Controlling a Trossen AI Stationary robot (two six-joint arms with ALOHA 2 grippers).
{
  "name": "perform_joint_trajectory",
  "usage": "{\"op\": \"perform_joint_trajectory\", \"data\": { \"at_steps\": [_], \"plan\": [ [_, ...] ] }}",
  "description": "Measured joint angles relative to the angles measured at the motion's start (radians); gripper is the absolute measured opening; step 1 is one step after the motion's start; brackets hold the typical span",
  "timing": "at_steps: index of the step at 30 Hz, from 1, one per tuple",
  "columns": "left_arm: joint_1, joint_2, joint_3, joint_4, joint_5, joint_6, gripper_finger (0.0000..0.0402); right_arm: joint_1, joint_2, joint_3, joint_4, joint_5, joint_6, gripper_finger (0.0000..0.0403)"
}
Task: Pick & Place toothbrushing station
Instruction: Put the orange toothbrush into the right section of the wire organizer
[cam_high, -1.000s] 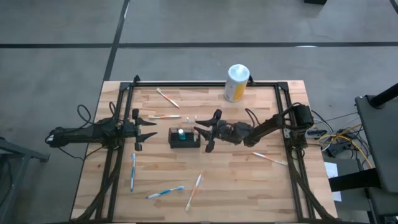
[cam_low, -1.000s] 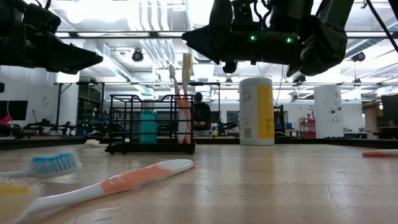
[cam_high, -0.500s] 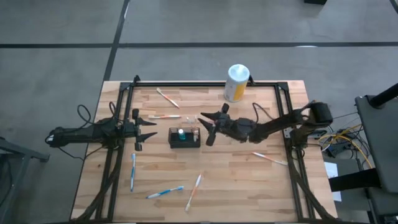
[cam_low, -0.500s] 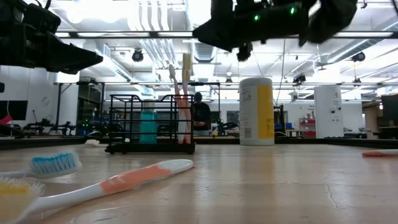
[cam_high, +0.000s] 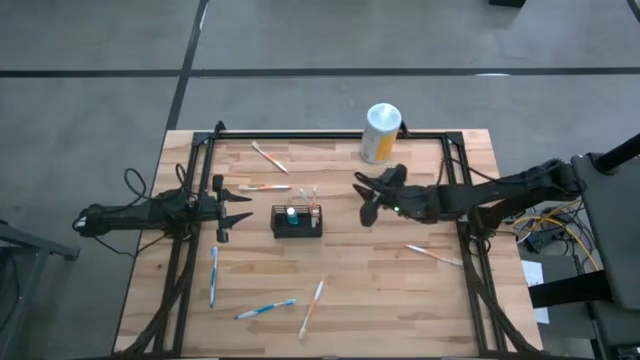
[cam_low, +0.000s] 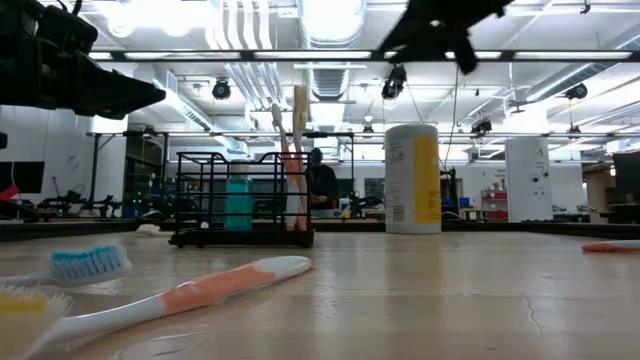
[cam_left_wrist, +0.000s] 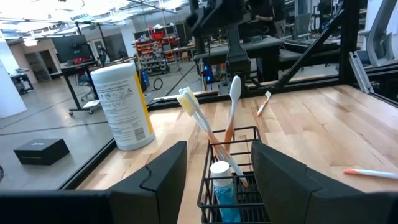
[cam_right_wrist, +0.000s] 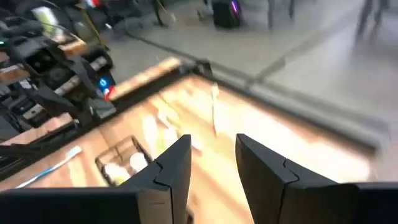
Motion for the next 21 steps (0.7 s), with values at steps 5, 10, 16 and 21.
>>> {"op": "perform_joint_trajectory", "data": {
  "at_steps": [5,10,16,21],
  "plan": [
    [0.0,0.0,0.0,0.0,0.0,0.0,0.0186,0.033,-0.041,0.053,-0.368,-0.009,0.316,0.0118],
    [0.0,0.0,0.0,0.0,0.0,0.0,0.0186,0.068,-0.036,0.126,-0.686,-0.098,0.48,0.0118],
    [0.0,0.0,0.0,0.0,0.0,0.0,0.0187,0.069,-0.036,0.223,-1.007,-0.39,0.538,0.0118],
    [0.0,0.0,0.0,0.0,0.0,0.0,0.0186,0.069,-0.036,0.254,-1.158,-0.596,0.538,0.0118]
  ]
}}
